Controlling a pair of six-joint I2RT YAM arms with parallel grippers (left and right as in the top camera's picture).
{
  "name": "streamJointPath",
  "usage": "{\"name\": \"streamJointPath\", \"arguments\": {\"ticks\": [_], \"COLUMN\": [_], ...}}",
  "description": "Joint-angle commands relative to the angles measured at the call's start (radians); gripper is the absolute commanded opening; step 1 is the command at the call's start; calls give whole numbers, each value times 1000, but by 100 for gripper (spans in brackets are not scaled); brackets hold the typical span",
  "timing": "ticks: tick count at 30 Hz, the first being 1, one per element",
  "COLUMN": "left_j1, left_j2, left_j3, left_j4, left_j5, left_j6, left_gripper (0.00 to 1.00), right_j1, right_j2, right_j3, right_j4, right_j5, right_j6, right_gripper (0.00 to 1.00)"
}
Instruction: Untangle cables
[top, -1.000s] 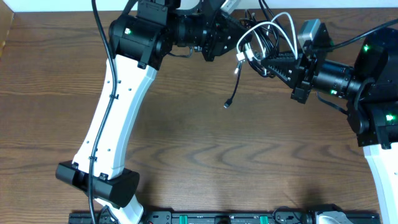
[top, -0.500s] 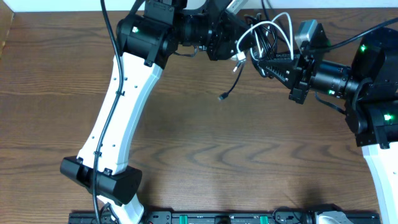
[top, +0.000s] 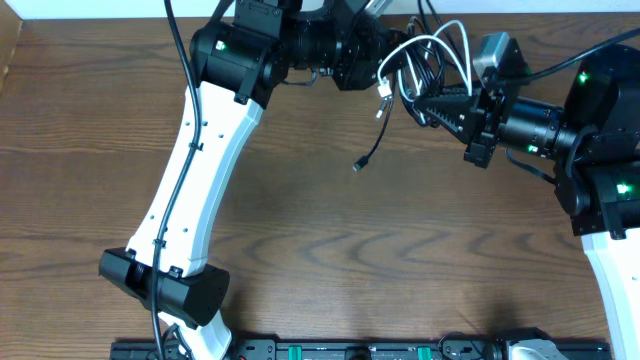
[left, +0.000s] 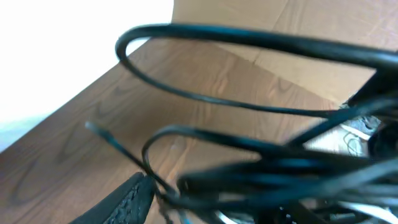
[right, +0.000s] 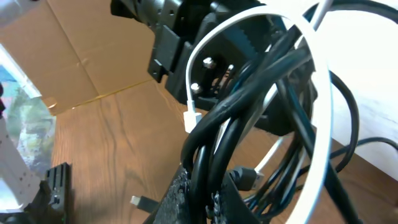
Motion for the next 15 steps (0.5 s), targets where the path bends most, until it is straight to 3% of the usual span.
{"name": "streamJointPath", "arguments": {"ticks": [1,6,8,10,12,15], "left_j1": [-1,-1,0,0,0,0], "left_j2": [11,12,12,13,13,13], "left_j3": [-4,-4,-4,-4,-4,-4], "left_j4": [10,17,17,17,16,17], "left_j5": [-6,-6,-6,-23,-64,-110], "left_j6": [13,13,13,13,12,9], "left_gripper": [52,50,40,20,8,8], "right_j1": [8,8,8,8,8,8], "right_j2": [-3,-3,-3,-3,-4,-4], "right_j3": [8,8,8,8,8,8], "right_j4": [12,18,17,18,17,17], "right_j5": [-57,-70,-70,-70,-70,-70], "right_j6": [-11,-11,-11,-11,-10,-10], "right_gripper": [1,1,1,1,1,1]}}
